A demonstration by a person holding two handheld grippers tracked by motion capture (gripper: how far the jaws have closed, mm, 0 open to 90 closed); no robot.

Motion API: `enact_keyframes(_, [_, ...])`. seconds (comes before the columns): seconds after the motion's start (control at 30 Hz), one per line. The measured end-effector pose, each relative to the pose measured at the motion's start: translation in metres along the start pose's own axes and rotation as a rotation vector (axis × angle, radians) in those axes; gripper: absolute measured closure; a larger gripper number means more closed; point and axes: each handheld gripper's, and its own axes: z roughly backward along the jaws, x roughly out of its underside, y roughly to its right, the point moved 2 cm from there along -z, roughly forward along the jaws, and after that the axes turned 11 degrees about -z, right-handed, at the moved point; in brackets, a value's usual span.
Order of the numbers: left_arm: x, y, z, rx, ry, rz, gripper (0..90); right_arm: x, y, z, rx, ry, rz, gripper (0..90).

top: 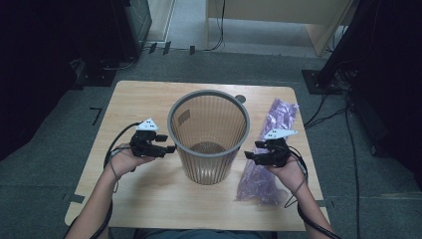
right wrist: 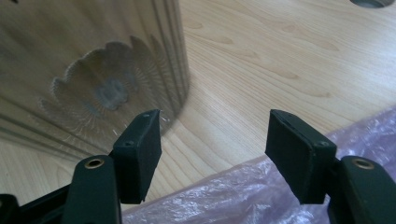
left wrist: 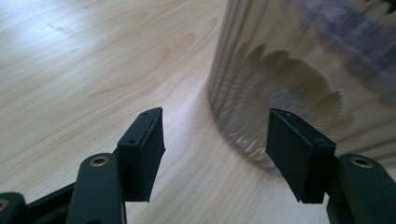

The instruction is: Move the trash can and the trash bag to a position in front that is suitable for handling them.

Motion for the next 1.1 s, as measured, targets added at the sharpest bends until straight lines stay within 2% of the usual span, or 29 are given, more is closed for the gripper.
enact_keyframes(0.1, [-0.003, 0.004, 0.002, 0.025, 0.017, -0.007, 37.2, 0.0, -0.003, -0.001, -0.011, -0.001, 0.014, 36.8])
enact_keyframes(0.2, [-0.005, 0.006, 0.001, 0.017, 0.016, -0.023, 39.1, -0.002, -0.006, -0.003, -0.023, 0.008, 0.032, 36.9])
enact_keyframes(0.33, [-0.004, 0.007, -0.001, 0.025, 0.017, -0.001, 39.9, -0.003, -0.01, -0.005, -0.036, 0.01, 0.048, 36.8])
enact_keyframes(0.53, [-0.007, 0.012, -0.005, 0.029, 0.023, -0.028, 38.9, -0.004, -0.01, -0.008, -0.029, 0.011, 0.061, 37.2])
enact_keyframes(0.73, [-0.01, 0.017, -0.01, 0.036, 0.025, -0.038, 38.7, -0.003, -0.004, -0.005, -0.02, 0.021, 0.039, 37.3])
enact_keyframes(0.97, [-0.012, 0.02, -0.013, 0.069, 0.023, -0.009, 40.2, -0.002, 0.002, -0.002, -0.021, 0.024, 0.023, 38.0])
enact_keyframes(1.1, [-0.013, 0.023, -0.015, 0.082, 0.026, -0.011, 41.3, -0.001, 0.006, 0.0, -0.029, 0.023, 0.015, 38.0])
